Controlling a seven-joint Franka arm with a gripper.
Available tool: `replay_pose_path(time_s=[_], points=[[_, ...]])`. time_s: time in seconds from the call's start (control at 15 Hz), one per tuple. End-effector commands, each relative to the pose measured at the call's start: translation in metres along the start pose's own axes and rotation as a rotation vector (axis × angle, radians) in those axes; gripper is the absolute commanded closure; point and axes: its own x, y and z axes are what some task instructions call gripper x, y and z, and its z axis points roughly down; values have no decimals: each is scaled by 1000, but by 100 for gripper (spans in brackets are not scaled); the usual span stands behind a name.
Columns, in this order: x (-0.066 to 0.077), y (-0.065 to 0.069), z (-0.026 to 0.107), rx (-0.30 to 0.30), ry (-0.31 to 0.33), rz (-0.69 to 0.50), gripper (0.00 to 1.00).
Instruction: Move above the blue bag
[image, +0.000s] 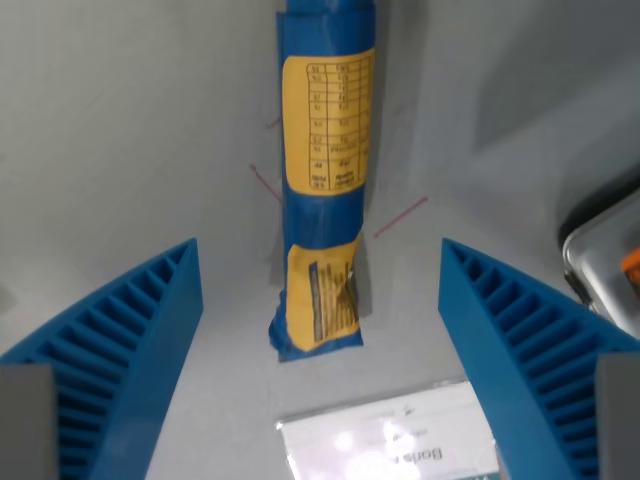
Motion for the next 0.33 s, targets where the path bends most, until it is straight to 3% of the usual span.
replay_pose_path(time_s=[0.07,0.33], points=[[-7,-3,4,-80,69,-62,0],[-7,-4,5,-82,71,-46,0]])
